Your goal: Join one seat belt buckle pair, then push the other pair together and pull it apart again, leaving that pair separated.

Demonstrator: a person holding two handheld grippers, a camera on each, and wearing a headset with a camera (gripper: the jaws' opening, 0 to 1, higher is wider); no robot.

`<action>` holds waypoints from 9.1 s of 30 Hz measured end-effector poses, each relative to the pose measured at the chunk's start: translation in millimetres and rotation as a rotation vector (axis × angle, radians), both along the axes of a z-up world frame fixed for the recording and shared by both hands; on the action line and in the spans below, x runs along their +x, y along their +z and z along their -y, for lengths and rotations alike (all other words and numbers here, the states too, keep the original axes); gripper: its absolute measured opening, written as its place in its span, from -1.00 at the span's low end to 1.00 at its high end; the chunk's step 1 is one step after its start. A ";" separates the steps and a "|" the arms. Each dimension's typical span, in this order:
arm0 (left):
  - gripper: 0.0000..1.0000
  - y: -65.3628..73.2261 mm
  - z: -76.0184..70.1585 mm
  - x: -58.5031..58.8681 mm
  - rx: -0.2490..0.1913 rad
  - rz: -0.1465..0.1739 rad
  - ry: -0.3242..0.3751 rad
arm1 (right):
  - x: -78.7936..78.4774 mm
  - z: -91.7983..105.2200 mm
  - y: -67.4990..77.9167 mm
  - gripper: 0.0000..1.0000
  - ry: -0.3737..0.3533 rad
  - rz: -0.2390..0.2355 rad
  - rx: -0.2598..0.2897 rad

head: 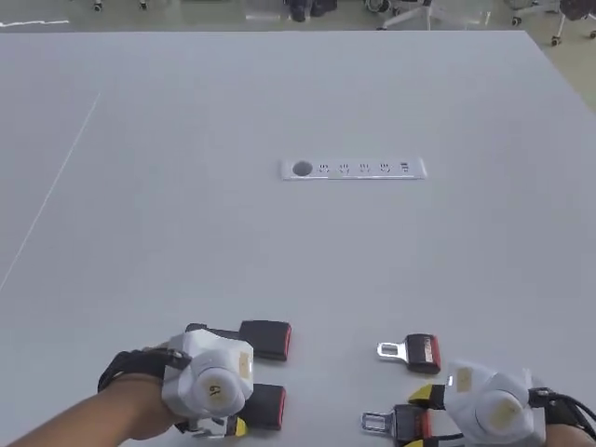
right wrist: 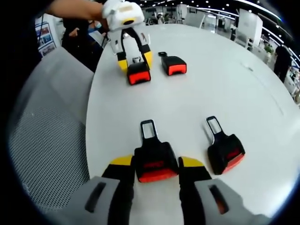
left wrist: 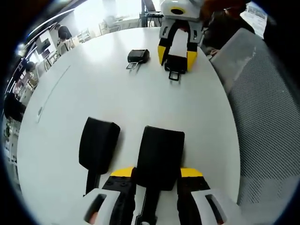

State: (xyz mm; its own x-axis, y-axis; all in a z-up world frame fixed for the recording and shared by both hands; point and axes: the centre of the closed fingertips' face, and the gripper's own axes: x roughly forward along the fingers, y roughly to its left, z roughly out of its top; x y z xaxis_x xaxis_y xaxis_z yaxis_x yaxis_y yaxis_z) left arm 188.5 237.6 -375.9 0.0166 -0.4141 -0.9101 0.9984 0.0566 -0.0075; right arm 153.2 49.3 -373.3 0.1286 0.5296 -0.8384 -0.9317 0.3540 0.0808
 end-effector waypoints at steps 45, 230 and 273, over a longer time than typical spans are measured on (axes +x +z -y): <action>-0.32 -2.1 -2.8 -0.6 0.041 -0.018 0.019 | 26.1 -103.9 1.5 -0.25 0.047 0.032 0.106; -0.12 -0.3 13.2 84.8 -0.055 -0.004 -0.130 | 89.8 52.0 1.0 -0.13 0.022 0.039 0.034; -0.33 -1.5 13.1 89.7 -0.050 -0.011 -0.096 | 104.3 -31.8 -4.7 -0.29 0.078 0.079 0.056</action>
State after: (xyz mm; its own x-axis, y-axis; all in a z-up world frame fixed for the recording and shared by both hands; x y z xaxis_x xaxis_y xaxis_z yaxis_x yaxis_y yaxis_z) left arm 278.2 224.6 -377.4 -0.0354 -0.4578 -0.8884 0.9990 -0.0405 -0.0189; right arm 257.6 81.1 -377.9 0.1491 0.5864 -0.7962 -0.9606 0.2767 0.0239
